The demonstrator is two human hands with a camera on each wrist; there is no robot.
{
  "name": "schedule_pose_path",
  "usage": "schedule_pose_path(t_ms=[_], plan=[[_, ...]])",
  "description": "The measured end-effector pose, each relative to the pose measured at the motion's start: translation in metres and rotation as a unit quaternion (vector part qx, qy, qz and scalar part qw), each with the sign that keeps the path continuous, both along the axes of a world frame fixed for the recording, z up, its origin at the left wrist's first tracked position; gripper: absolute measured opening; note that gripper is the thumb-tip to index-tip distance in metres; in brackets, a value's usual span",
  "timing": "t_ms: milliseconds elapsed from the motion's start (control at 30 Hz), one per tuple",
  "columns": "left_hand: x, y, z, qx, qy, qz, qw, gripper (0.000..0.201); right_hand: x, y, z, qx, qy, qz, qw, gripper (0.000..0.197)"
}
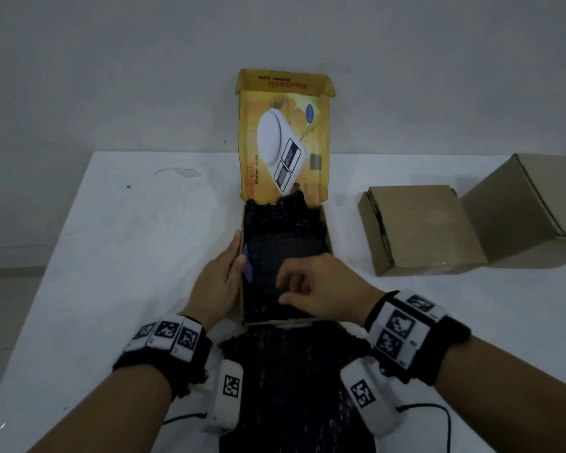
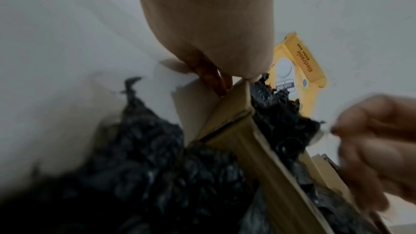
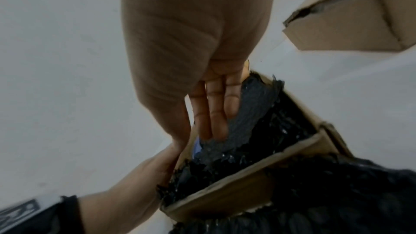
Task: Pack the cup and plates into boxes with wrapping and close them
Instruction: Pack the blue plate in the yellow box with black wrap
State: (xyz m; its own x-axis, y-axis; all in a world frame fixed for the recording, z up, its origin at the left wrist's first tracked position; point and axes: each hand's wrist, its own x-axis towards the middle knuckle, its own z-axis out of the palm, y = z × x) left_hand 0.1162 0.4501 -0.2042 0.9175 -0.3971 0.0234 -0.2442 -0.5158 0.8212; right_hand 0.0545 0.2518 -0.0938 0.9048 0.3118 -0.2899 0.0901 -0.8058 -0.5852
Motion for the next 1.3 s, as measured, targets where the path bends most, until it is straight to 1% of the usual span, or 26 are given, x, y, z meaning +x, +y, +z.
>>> schedule_pose_path(t_ms=[67, 100, 133, 233, 267, 300, 333, 467, 533, 600, 667, 700, 733, 767, 800, 833, 867, 900, 1033, 1200, 1267, 1300], plan=[[0.001, 0.002, 0.001, -0.003, 0.011, -0.012, 1.000, 0.056, -0.013, -0.005, 0.008, -0.009, 0.033, 0.051, 0.998, 0.008], [0.001, 0.003, 0.001, -0.004, 0.021, -0.013, 1.000, 0.052, -0.020, -0.006, 0.007, -0.024, 0.040, 0.077, 0.996, 0.009], [0.000, 0.002, 0.002, -0.004, 0.030, -0.012, 0.999, 0.051, -0.028, -0.006, 0.004, -0.050, 0.038, 0.105, 0.992, 0.016], [-0.002, 0.001, 0.000, -0.005, 0.027, -0.011, 1.000, 0.051, -0.052, -0.001, -0.016, -0.184, 0.017, 0.172, 0.968, 0.050], [-0.002, 0.001, -0.002, 0.000, 0.021, -0.009, 1.000, 0.052, -0.059, 0.001, -0.023, -0.206, 0.007, 0.179, 0.962, 0.058], [-0.002, 0.001, -0.005, 0.007, 0.018, -0.007, 1.000, 0.052, -0.066, 0.004, -0.028, -0.212, -0.003, 0.179, 0.961, 0.062], [-0.003, 0.001, -0.006, 0.013, 0.021, -0.004, 1.000, 0.051, -0.071, 0.006, -0.031, -0.208, -0.012, 0.172, 0.963, 0.061], [-0.003, 0.000, -0.006, 0.016, 0.023, -0.008, 1.000, 0.050, -0.079, 0.004, -0.029, -0.148, -0.051, 0.098, 0.983, 0.040], [-0.002, 0.000, -0.007, 0.015, 0.033, -0.005, 0.999, 0.050, -0.079, 0.001, -0.021, -0.106, -0.053, 0.058, 0.991, 0.037], [-0.002, 0.000, -0.005, 0.007, 0.038, -0.004, 0.999, 0.050, -0.073, -0.006, -0.008, -0.060, -0.033, 0.017, 0.997, 0.037], [-0.004, 0.000, -0.001, -0.008, 0.044, -0.003, 0.999, 0.049, -0.062, -0.018, 0.004, 0.020, -0.023, -0.070, 0.997, 0.031], [-0.004, -0.001, 0.002, -0.020, 0.055, 0.000, 0.998, 0.049, -0.054, -0.024, 0.008, 0.073, -0.029, -0.134, 0.988, 0.028], [-0.005, -0.001, 0.003, -0.033, 0.068, 0.002, 0.997, 0.049, -0.046, -0.030, 0.009, 0.126, -0.041, -0.205, 0.970, 0.026], [-0.005, -0.002, 0.005, -0.040, 0.078, 0.003, 0.996, 0.048, -0.037, -0.035, 0.007, 0.171, -0.052, -0.275, 0.945, 0.025], [-0.006, -0.002, 0.006, -0.038, 0.086, 0.006, 0.996, 0.048, -0.029, -0.038, 0.004, 0.198, -0.060, -0.333, 0.920, 0.024], [-0.007, -0.002, 0.006, -0.034, 0.089, 0.009, 0.995, 0.048, -0.021, -0.039, 0.000, 0.206, -0.067, -0.375, 0.901, 0.024], [-0.007, -0.002, 0.005, -0.033, 0.088, 0.012, 0.995, 0.048, -0.014, -0.038, -0.005, 0.199, -0.072, -0.401, 0.891, 0.023], [-0.007, -0.002, 0.004, -0.039, 0.083, 0.013, 0.996, 0.048, -0.007, -0.035, -0.009, 0.188, -0.073, -0.413, 0.888, 0.022], [-0.008, -0.005, 0.008, -0.067, 0.076, 0.022, 0.995, 0.046, 0.011, -0.016, -0.023, 0.161, -0.051, -0.413, 0.895, 0.018], [-0.010, -0.006, 0.012, -0.057, 0.089, 0.034, 0.994, 0.048, 0.019, -0.002, -0.029, 0.115, -0.053, -0.381, 0.916, 0.019], [-0.010, -0.005, 0.012, -0.045, 0.079, 0.033, 0.995, 0.049, 0.023, -0.001, -0.030, 0.142, -0.052, -0.397, 0.905, 0.014], [-0.010, -0.005, 0.012, -0.040, 0.074, 0.031, 0.996, 0.048, 0.027, -0.001, -0.030, 0.173, -0.044, -0.415, 0.892, 0.013]])
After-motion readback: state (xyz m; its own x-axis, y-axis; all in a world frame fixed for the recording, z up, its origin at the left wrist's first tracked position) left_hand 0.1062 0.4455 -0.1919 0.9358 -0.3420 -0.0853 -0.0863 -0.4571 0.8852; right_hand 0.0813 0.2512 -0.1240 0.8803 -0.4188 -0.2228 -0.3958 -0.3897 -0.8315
